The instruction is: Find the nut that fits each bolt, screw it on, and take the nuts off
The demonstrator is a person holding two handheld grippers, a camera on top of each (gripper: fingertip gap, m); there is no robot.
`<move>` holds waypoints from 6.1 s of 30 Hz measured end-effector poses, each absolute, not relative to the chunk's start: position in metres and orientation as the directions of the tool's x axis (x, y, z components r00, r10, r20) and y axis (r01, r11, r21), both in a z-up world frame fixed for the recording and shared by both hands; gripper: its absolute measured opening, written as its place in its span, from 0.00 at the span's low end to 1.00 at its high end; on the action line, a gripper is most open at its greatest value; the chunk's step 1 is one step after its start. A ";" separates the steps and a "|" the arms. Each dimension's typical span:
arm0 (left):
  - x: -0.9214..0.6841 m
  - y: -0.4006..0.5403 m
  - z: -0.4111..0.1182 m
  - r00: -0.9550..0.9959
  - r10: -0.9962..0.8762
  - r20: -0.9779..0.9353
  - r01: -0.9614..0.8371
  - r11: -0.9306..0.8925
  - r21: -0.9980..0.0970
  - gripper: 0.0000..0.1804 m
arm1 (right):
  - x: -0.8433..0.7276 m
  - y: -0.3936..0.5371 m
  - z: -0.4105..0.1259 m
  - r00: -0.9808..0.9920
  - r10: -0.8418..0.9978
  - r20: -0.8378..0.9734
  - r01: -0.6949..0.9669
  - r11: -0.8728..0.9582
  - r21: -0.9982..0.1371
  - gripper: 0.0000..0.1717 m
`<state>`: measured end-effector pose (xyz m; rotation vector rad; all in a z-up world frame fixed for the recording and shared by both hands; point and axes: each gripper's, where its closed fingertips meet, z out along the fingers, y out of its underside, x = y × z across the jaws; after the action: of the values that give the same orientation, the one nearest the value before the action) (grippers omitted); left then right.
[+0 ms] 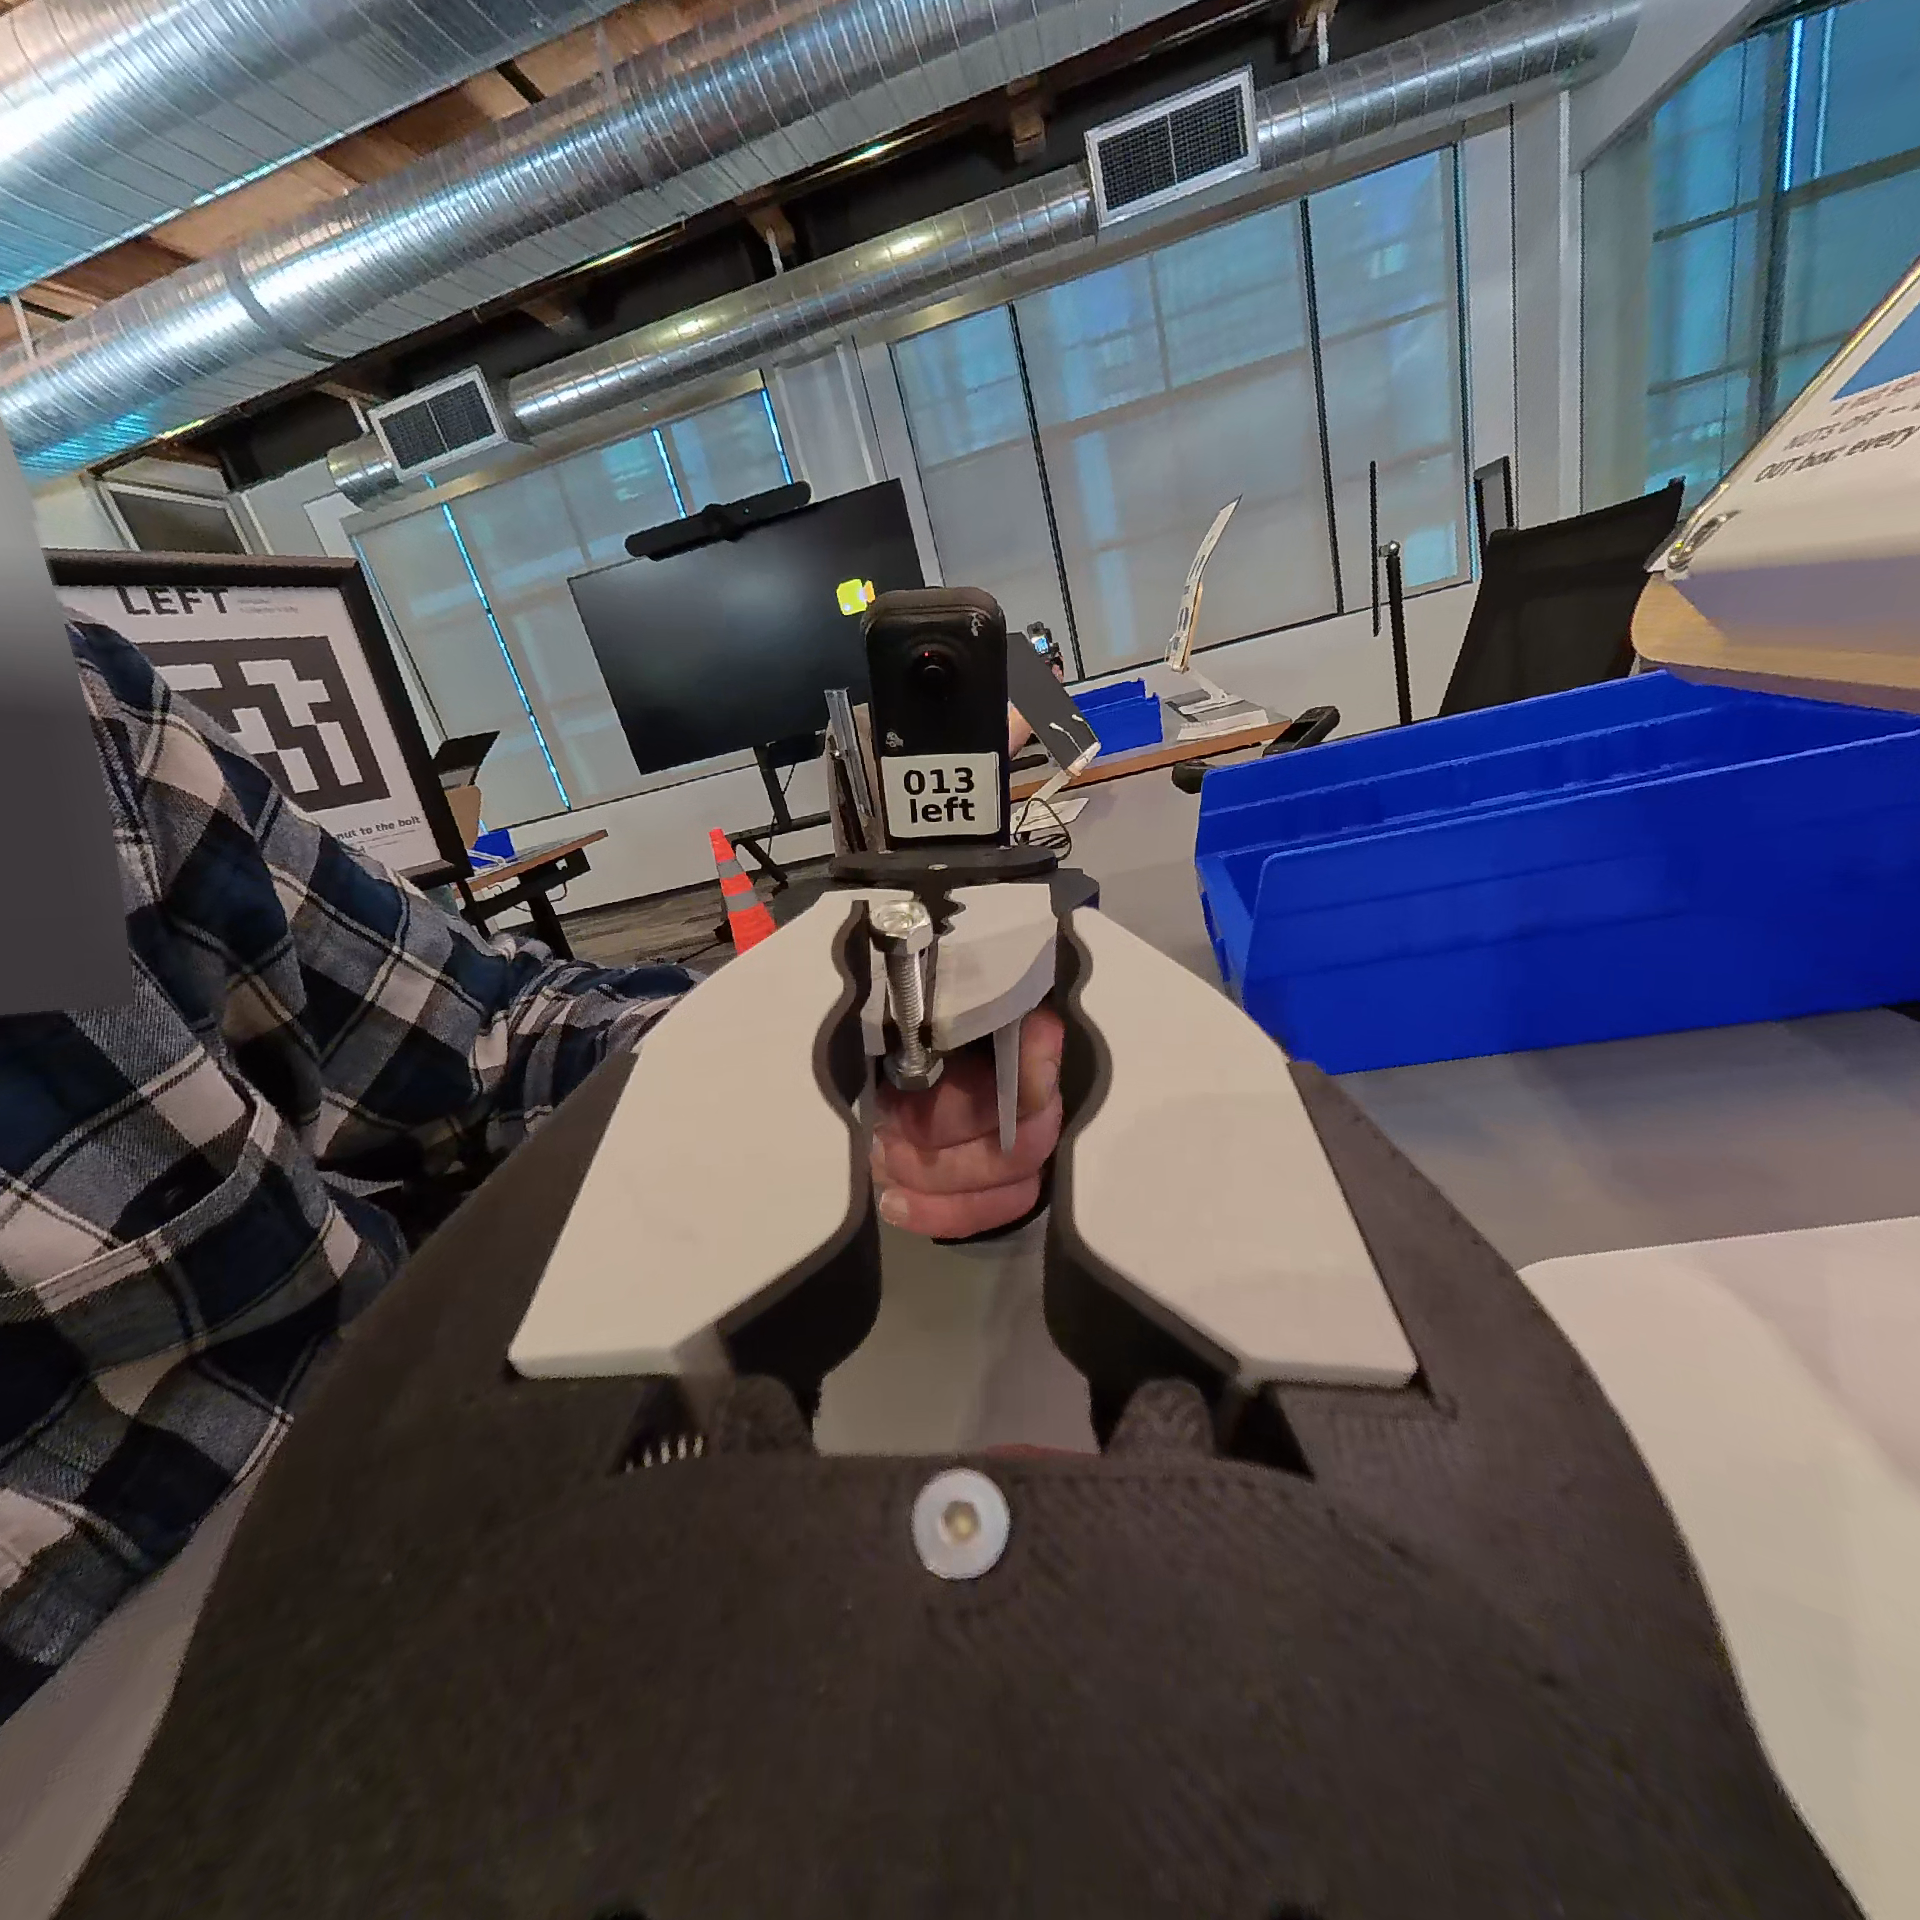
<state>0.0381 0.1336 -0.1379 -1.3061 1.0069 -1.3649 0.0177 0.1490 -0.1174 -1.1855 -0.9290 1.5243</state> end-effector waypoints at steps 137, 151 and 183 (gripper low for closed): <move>0.043 0.126 -0.156 0.080 -0.992 0.093 -0.100 -0.100 -0.990 0.05 | 0.016 0.147 -0.116 -0.075 0.974 -0.215 -0.193 -0.226 -0.955 0.26; 0.038 0.130 -0.156 0.110 -0.992 0.059 -0.128 -0.073 -0.989 0.05 | 0.019 0.145 -0.116 -0.077 0.982 -0.172 -0.174 -0.183 -0.967 0.25; 0.015 0.167 -0.189 0.320 -0.857 -0.405 -0.574 0.164 -0.802 0.05 | 0.009 0.153 -0.149 0.043 0.993 -0.110 0.146 -0.115 -0.983 0.06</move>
<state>0.0145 0.1669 -0.1886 -1.5202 1.3630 -0.3322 0.0091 0.1529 -0.1487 -1.4189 -1.2363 1.1922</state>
